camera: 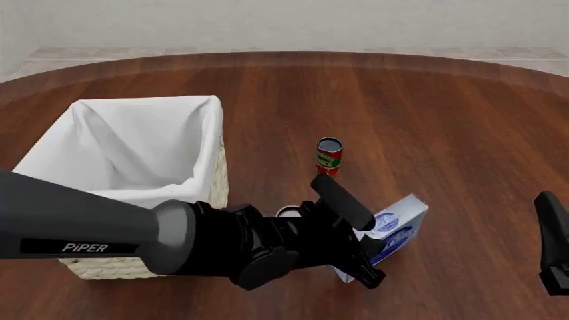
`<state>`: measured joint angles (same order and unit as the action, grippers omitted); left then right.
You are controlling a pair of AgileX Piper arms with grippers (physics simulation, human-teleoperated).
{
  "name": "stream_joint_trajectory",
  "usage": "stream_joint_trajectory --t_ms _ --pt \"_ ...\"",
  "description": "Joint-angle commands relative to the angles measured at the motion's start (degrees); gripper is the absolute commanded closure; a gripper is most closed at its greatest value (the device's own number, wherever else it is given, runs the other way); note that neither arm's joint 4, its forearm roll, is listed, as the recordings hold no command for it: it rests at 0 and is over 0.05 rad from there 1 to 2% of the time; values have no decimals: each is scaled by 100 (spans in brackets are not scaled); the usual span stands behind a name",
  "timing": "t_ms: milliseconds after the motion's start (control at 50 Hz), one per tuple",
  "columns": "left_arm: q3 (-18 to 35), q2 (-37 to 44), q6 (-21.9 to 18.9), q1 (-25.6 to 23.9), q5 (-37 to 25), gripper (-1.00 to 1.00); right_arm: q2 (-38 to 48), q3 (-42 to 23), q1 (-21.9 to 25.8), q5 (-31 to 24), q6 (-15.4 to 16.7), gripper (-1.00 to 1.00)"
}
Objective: Pick up the cream cheese box, and put it in the basket.
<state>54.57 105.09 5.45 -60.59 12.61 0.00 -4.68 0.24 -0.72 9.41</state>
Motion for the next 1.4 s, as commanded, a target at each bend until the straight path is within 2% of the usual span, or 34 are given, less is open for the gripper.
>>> stream_joint_trajectory --t_ms 20,700,1400 --pt "-48 -362 -124 -57 -95 100 0 20 16 14 0 -100" --pt "-119 -1400 -204 -317 -580 100 1 -88 40 -62 5 -100" --pt "-107 -2436 -514 -251 -1050 100 1 -130 124 -98 36 -100"
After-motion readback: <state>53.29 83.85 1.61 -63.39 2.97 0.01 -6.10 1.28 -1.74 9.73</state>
